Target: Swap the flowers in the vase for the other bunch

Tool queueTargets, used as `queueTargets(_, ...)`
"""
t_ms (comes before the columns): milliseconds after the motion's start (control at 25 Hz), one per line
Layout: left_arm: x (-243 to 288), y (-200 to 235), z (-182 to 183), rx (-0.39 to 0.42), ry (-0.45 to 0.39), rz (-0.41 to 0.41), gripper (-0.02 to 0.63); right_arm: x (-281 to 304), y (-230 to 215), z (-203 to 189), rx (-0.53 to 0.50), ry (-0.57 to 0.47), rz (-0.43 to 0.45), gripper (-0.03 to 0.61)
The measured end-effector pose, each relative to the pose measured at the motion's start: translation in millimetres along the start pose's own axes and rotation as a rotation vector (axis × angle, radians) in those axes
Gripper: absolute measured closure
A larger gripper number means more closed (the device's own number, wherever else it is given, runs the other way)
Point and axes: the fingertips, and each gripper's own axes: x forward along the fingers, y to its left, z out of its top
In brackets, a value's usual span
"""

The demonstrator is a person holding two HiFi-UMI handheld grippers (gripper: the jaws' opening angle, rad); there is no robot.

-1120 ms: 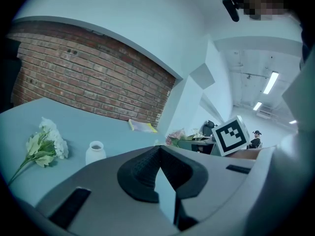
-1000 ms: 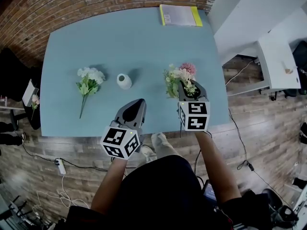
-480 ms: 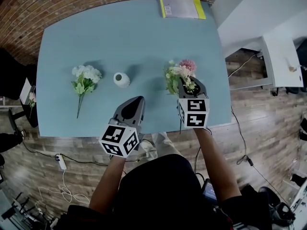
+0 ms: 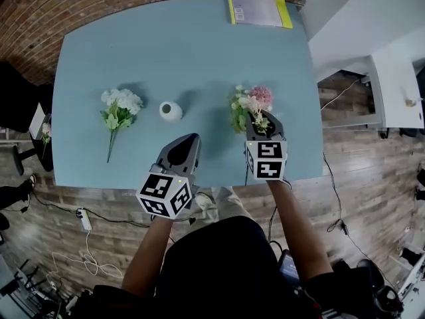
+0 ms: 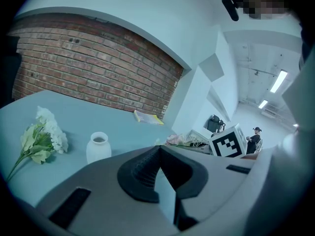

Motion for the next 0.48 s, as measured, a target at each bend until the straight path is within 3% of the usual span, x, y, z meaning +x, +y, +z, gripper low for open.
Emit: queueTargets(480,0.3,1.4,-9.1,0.008,0.026,0.015,0.611,8.8,-3.6,-16.3,-0.004,0.027,0.006,0.465)
